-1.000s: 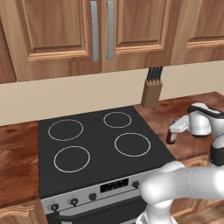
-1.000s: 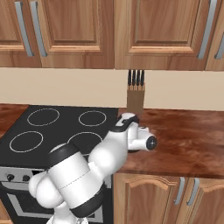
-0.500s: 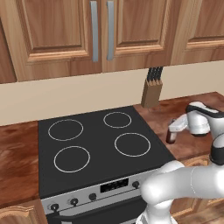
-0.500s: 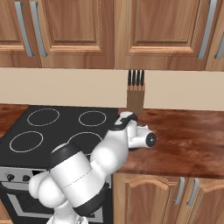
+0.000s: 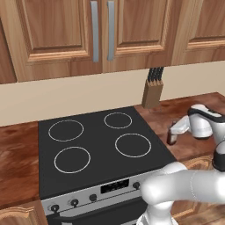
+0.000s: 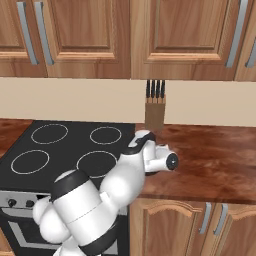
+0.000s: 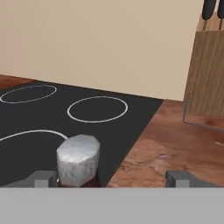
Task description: Take 2 condiments from the cabinet and move them on the counter near the stove.Make sure the condiments are lined up with each other, next to each other.
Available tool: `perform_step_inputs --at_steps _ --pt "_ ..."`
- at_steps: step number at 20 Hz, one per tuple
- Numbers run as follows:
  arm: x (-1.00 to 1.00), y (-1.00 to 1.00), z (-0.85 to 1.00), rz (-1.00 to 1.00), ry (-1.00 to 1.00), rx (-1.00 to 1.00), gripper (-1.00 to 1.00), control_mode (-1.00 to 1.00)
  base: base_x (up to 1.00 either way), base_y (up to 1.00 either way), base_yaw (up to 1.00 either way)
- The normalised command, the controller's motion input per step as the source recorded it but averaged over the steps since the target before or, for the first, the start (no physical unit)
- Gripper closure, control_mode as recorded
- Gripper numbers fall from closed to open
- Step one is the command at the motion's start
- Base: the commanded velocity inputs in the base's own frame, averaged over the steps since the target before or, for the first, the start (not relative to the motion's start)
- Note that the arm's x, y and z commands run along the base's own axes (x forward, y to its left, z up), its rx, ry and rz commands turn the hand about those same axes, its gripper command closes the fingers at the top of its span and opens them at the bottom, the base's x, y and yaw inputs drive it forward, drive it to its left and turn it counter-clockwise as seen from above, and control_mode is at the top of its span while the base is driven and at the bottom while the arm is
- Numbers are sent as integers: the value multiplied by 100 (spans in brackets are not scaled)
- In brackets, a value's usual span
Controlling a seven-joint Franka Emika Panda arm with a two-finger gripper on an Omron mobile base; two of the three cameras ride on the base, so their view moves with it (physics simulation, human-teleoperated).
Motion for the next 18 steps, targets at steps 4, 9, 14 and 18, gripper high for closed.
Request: perform_step_inputs --at_steps 4,9,14,18 --pt "-35 0 0 0 0 0 -100 -100 0 0 0" --pt "-3 14 3 0 -6 0 -100 -100 0 0 0" --pt "0 21 18 0 -15 0 -100 -100 0 0 0" --pt "0 11 25 0 -12 0 -100 -100 0 0 0"
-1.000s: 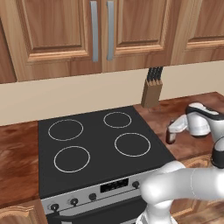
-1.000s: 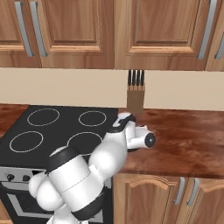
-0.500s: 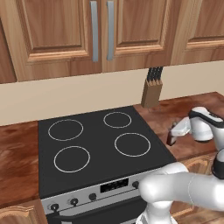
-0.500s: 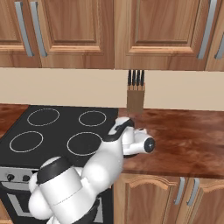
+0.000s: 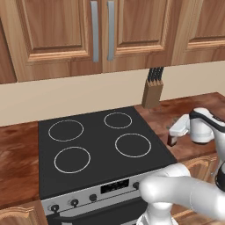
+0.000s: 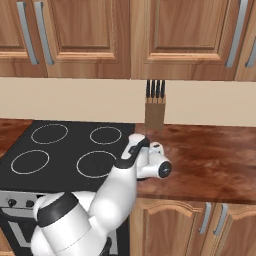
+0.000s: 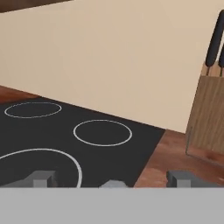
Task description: Take 2 condiments from the cabinet and move them on the counter near the stove.Make sure the condiments are lined up with each other, next to each other.
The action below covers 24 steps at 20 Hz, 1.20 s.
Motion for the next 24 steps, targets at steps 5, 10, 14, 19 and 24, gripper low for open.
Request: perform_step_inputs --at_steps 5,10,14,19,24 --pt "-1 0 34 0 -6 0 -100 -100 0 0 0" --pt "-15 0 44 0 2 -1 -100 -100 0 0 0" --pt "-29 0 27 -2 17 -13 -100 -100 0 0 0" --pt "-39 0 23 -4 21 -18 -100 -100 0 0 0" --pt "-39 10 25 -5 6 -16 -100 -100 0 0 0"
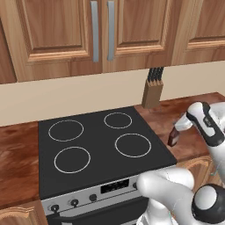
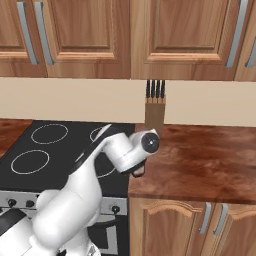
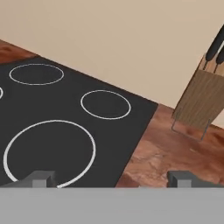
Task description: Take 2 condiments from the cabinet and move them on the counter near the stove.Make sure the condiments are lined up with each other, next to each other.
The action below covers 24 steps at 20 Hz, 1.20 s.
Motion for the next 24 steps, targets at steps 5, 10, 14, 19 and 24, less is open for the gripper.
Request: perform_step_inputs --at_steps 5,10,14,19,24 --pt "-41 23 33 -1 0 -14 -100 -100 0 0 0" --pt "-53 34 49 -1 2 -10 -100 -100 0 0 0" --pt "-67 29 56 -3 5 -3 -100 -100 0 0 0" --pt "-49 33 71 -2 18 0 -100 -100 0 0 0" --pt "-47 42 67 -7 16 0 -100 -100 0 0 0"
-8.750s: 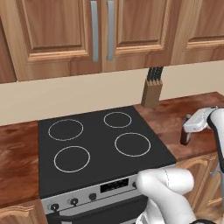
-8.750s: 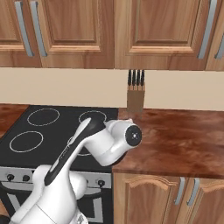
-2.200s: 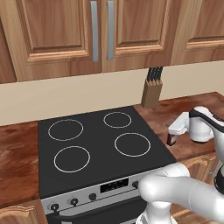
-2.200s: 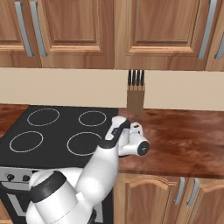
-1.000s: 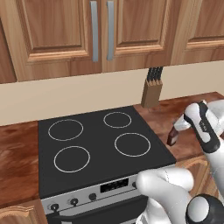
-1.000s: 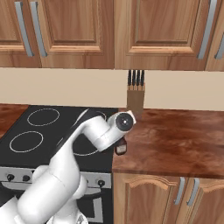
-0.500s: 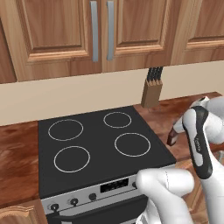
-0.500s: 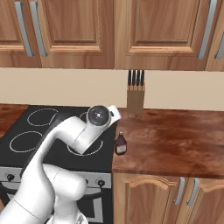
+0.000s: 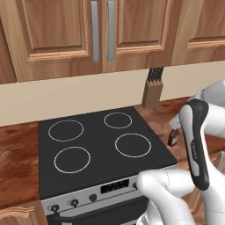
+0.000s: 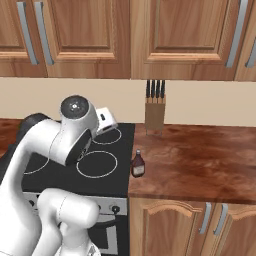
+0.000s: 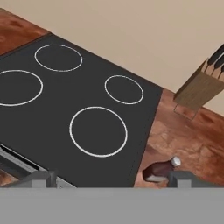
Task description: Take 2 condiments from the cabinet and move them on the counter near the stove.Make sure the condiments are lined up with each other, next to each other.
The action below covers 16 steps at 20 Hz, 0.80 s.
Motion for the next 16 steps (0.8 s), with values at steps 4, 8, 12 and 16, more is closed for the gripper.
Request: perform_step_inputs --at_steps 4,8,12,16 --pt "-57 29 58 -13 5 4 -100 -100 0 0 0" --pt "-55 25 32 -17 8 2 -100 -100 0 0 0" --pt "-58 14 5 -21 0 0 -100 -100 0 0 0" --pt "-58 13 0 -15 -18 9 -100 -100 0 0 0"
